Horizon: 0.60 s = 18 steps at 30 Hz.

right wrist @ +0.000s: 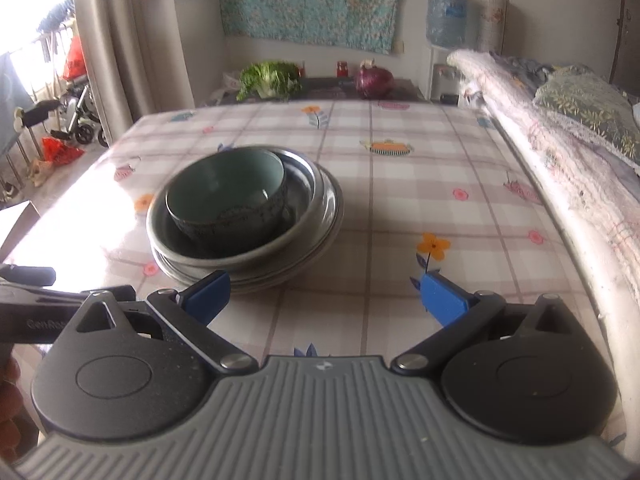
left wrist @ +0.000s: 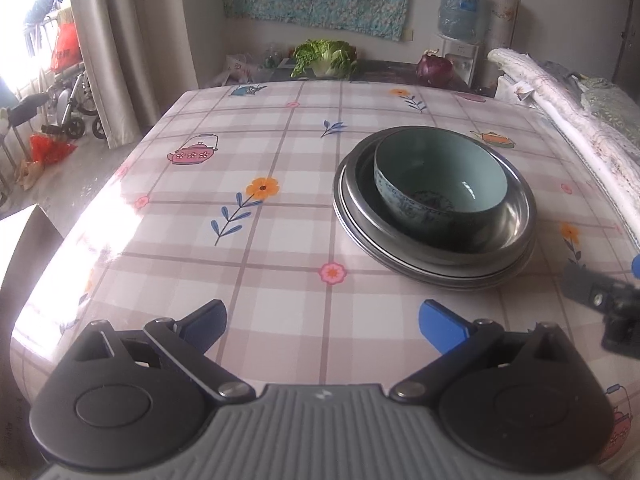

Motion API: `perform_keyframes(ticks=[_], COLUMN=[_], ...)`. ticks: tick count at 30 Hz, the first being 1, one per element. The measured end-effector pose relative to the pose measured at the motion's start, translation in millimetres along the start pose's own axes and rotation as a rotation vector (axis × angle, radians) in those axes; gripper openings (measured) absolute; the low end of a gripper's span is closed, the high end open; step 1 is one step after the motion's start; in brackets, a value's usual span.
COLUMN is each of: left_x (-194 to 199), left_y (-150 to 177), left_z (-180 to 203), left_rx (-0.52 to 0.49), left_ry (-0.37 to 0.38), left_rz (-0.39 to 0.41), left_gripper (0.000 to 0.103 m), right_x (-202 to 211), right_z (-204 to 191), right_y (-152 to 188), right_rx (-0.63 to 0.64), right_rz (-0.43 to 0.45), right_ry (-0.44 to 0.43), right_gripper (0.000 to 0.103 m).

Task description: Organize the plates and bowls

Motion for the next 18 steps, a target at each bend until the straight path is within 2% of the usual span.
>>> perform_keyframes(ticks=[7,18], left_x=[5.9,3.3], left_y=[-8.5,-9.6], left_z=[0.6,6.7], left_rx=[0.010,-0.002], left_ry=[0.009,0.021], left_rz=[-0.001,-0.022], left_gripper=[0.103,0.103], right_x=[-13.0,-8.4], right_z=[-2.0,-2.3], right_y=[-0.8,-4.1], right_rx=[-0.041,-0.040], right_rz=[-0.033,-0.025], right_ry=[-0.052,-0.042], right_gripper=[0.102,0.102])
Point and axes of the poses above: each gripper's, at about its wrist camera, not at the fingertips, and x roughly against the way its jaws point, z to its right, y to its underside, the point moved 1 cm from there along -x, roughly the way its jaws point, and after that the axes turned 15 degrees about x, right-handed, at the moved point
